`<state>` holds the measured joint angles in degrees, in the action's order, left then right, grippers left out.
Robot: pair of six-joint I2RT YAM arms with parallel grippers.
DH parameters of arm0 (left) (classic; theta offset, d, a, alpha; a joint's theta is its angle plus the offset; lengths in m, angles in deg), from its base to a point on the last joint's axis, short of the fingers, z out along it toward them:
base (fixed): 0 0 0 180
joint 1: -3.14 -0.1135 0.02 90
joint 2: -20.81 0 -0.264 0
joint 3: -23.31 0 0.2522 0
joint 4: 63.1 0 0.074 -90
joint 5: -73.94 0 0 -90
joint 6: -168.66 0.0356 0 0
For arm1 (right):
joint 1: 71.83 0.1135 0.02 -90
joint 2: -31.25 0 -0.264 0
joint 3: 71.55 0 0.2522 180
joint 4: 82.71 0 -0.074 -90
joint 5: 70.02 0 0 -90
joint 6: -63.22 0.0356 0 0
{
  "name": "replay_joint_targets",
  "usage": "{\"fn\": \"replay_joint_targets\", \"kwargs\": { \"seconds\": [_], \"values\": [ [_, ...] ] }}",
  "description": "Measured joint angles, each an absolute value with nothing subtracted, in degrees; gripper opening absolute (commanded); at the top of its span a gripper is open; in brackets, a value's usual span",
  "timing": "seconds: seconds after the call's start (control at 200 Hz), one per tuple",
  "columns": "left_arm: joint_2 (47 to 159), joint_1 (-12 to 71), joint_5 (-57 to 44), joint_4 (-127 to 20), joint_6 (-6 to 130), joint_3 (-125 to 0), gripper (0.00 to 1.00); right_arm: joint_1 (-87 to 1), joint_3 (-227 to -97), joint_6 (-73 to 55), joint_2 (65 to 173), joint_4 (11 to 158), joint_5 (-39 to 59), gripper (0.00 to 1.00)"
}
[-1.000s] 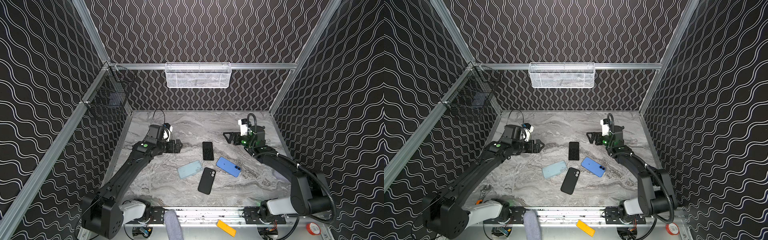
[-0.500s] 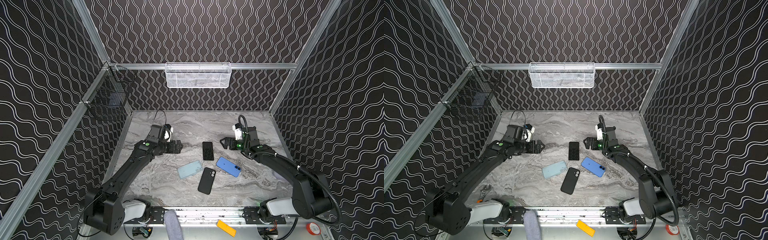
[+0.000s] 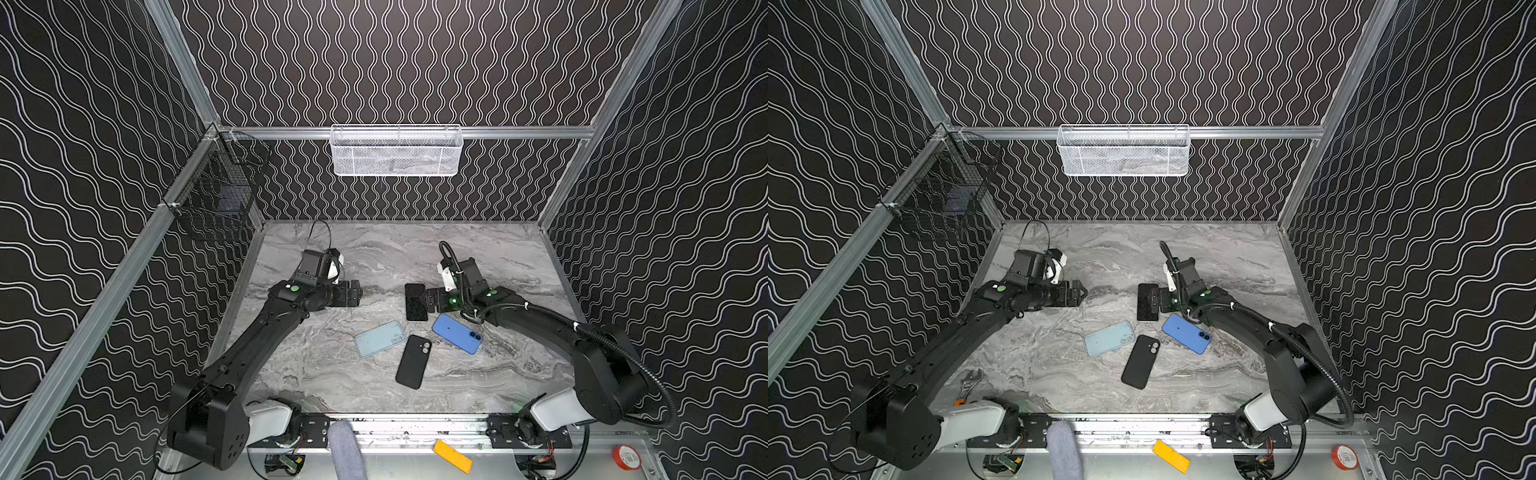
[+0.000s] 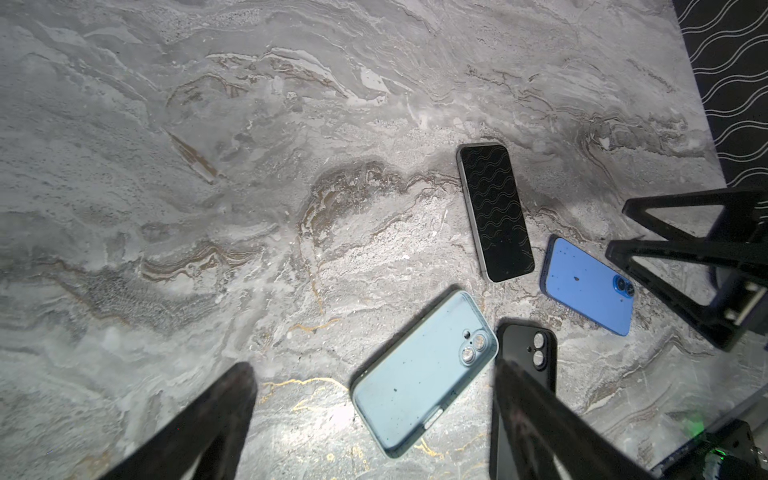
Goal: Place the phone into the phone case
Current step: 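Lower the right gripper over the black phone and close on it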
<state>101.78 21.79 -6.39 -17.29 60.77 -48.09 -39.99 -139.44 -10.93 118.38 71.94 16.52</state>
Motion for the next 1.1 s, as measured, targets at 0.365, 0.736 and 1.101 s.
{"fn": "replay_joint_targets", "kwargs": {
  "seconds": [0.365, 0.736, 1.101],
  "values": [
    [101.93, 21.84, -6.41, -16.83, 60.6, -48.09, 0.94, -34.68, -145.28, -9.44, 128.42, 71.59, 20.06, 0.99],
    [102.15, 21.95, -6.37, -16.65, 60.6, -48.12, 0.94, -32.89, -147.5, -6.86, 133.9, 70.12, 24.82, 0.99],
    [101.67, 21.95, -6.39, -16.57, 60.57, -48.16, 0.94, -31.84, -151.29, -5.77, 137.9, 68.98, 26.33, 0.99]
  ]
}}
